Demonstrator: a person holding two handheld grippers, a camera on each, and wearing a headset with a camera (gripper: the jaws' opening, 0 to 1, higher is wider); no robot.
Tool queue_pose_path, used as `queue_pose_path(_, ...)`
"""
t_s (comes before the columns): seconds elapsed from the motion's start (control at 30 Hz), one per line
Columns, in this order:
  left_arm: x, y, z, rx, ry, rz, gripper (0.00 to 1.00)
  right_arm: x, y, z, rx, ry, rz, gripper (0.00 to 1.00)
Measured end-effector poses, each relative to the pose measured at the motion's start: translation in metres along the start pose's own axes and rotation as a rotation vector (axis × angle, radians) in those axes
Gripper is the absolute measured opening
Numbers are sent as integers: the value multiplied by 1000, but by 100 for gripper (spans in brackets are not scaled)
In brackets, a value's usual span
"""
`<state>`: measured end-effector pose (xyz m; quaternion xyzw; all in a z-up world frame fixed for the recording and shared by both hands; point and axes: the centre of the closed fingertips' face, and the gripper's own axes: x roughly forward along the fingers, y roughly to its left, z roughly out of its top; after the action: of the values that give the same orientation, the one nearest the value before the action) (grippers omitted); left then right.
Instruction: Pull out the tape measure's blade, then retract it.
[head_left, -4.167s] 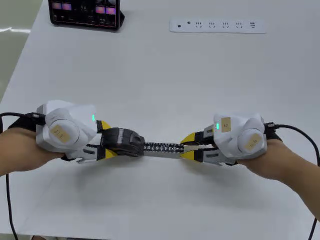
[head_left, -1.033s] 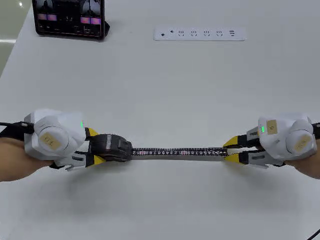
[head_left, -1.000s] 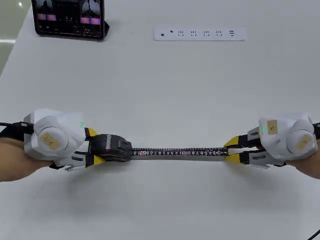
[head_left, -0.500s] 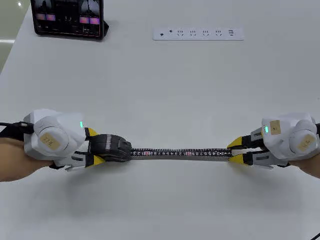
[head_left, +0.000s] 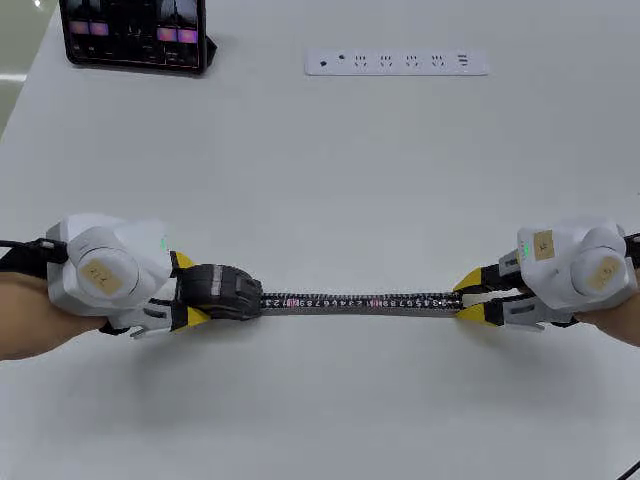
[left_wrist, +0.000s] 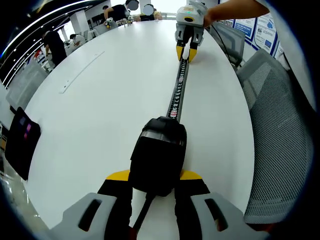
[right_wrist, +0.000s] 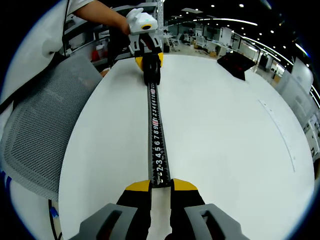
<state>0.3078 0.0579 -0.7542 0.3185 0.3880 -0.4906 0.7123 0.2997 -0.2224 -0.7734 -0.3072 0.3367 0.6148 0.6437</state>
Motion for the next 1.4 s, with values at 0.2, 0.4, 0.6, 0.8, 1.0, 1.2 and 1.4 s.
queue_pose_path(0.2, 0, 0, 0, -4, -2, -2, 28, 0, 1, 0, -11, 18, 1, 11)
queue_pose_path(0.4, 0, 0, 0, 1, 0, 1, 28, -3, 2, -3, -25, 34, 10, 11)
queue_pose_path(0.6, 0, 1, -1, 4, 1, 11, 29, -7, 0, -1, 7, 39, -3, 15)
queue_pose_path(0.8, 1, -1, 1, -8, 1, 5, 36, -5, -1, 1, 19, 33, -6, 17)
queue_pose_path(1.0, -2, -2, 2, -16, -1, 5, 36, -6, 0, 6, 40, 17, -18, 19)
queue_pose_path(1.2, -5, 1, 5, -63, -31, 19, 40, -6, 0, 12, 130, -16, -35, 25)
queue_pose_path(1.4, -18, 9, 10, -167, -89, 41, 46, -4, 1, 13, 177, -25, -52, 33)
